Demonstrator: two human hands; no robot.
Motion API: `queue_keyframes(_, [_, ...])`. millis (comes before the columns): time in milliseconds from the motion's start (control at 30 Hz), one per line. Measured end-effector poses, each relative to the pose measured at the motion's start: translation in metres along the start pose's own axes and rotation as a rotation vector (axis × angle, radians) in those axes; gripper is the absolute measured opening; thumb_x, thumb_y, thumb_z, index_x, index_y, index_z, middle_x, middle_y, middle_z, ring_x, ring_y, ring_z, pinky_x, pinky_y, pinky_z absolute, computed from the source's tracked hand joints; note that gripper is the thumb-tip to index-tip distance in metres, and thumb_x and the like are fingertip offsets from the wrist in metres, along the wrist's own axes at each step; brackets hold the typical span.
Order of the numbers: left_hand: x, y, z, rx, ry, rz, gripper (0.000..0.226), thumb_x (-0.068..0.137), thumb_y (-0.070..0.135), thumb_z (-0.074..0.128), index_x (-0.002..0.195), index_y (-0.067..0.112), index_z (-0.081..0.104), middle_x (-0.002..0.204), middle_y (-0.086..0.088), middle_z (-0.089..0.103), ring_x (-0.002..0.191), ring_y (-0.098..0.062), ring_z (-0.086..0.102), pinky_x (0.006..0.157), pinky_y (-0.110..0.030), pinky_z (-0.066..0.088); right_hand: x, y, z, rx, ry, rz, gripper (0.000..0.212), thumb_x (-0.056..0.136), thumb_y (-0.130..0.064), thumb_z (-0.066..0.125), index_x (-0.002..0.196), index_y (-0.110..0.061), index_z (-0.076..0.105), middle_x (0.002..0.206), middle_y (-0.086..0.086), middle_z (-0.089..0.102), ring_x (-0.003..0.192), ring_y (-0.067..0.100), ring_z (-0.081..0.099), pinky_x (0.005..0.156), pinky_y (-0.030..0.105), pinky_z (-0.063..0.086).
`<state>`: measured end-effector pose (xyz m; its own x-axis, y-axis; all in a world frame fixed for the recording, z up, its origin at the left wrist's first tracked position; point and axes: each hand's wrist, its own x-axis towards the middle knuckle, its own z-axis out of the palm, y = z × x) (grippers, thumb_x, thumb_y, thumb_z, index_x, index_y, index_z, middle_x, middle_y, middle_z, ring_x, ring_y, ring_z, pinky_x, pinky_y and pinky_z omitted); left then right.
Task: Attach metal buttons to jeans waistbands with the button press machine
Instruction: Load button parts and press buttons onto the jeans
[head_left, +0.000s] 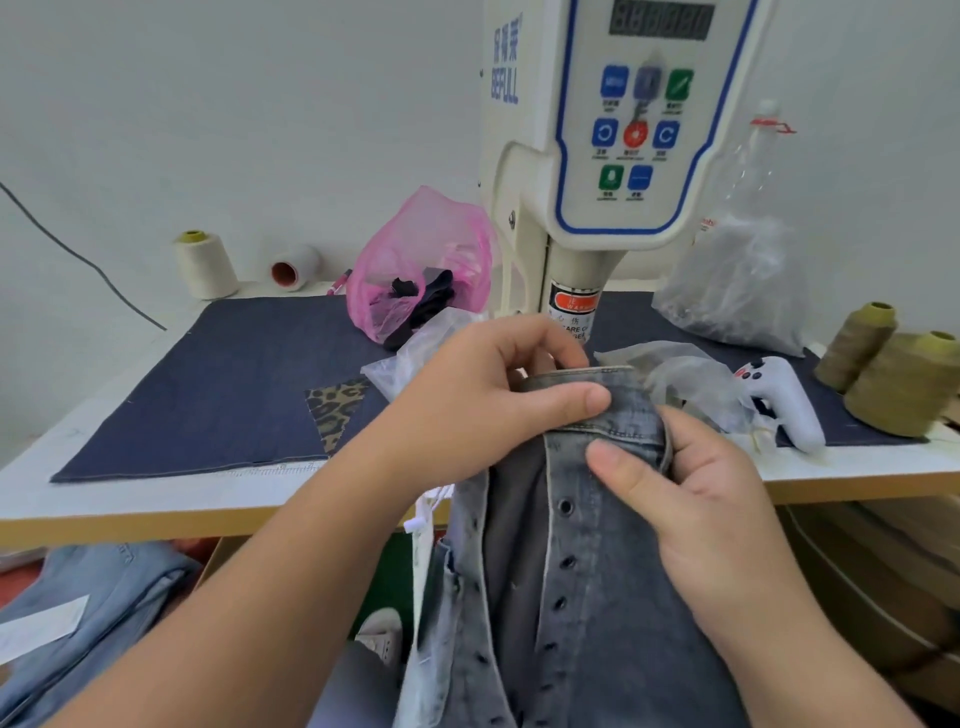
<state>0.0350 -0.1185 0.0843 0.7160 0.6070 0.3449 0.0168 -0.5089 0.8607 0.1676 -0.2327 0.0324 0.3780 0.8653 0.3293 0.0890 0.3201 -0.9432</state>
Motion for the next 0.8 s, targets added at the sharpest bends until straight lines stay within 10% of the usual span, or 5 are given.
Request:
queue_keyframes(100, [-0.007,-0.006,0.0,-0.098,-0.043,-0.071,0.036,0.075,0.027,0.077,0.107,0.016,0.065,0.103,-0.009,0.066,0.095,-0.026,0.067,0.093,-0.046,0.054,0.005,-0.001,-0.002,0.193,-0.014,0.042,0.027,0.077,-0.028,0.073,0.103,-0.02,0.076,0.104,0.013,0.076,0.096,0.031,0.073,0.076,0.037,0.061])
queue_keyframes(300, [-0.021,-0.019,0.005,-0.063,-0.095,-0.115,0.069,0.071,0.037,0.085,0.129,0.04,0.046,0.129,0.019,0.052,0.113,0.021,0.049,0.085,0.002,0.038,0.015,-0.007,-0.013,0.452,-0.058,0.149,0.035,0.071,-0.023,0.079,0.102,-0.007,0.075,0.099,0.028,0.071,0.08,0.037,0.072,0.068,0.041,0.058])
queue_keyframes(467, [-0.025,-0.023,0.01,0.049,-0.139,-0.133,0.051,0.076,0.007,0.083,0.117,0.027,0.061,0.112,0.008,0.07,0.105,-0.006,0.066,0.094,-0.026,0.051,0.02,-0.018,-0.014,0.591,-0.189,0.09,0.023,0.073,-0.021,0.075,0.093,-0.011,0.08,0.093,0.015,0.077,0.081,0.025,0.075,0.067,0.034,0.061])
queue_keyframes(600, [-0.017,-0.017,-0.013,0.147,-0.02,-0.071,0.055,0.075,0.006,0.075,0.117,0.039,0.06,0.113,0.016,0.067,0.105,0.01,0.06,0.087,-0.005,0.042,0.023,-0.027,-0.021,0.46,-0.024,0.149,0.018,0.069,-0.017,0.07,0.082,-0.017,0.082,0.086,0.01,0.077,0.079,0.022,0.076,0.066,0.032,0.06])
queue_keyframes(800, [-0.017,-0.019,-0.011,0.058,0.026,-0.113,0.042,0.081,0.014,0.076,0.115,0.036,0.062,0.108,0.031,0.061,0.103,0.01,0.056,0.093,-0.011,0.042,0.027,-0.035,-0.029,0.571,0.004,0.247,0.014,0.07,-0.024,0.071,0.075,-0.015,0.081,0.097,0.007,0.077,0.094,0.022,0.075,0.076,0.035,0.06])
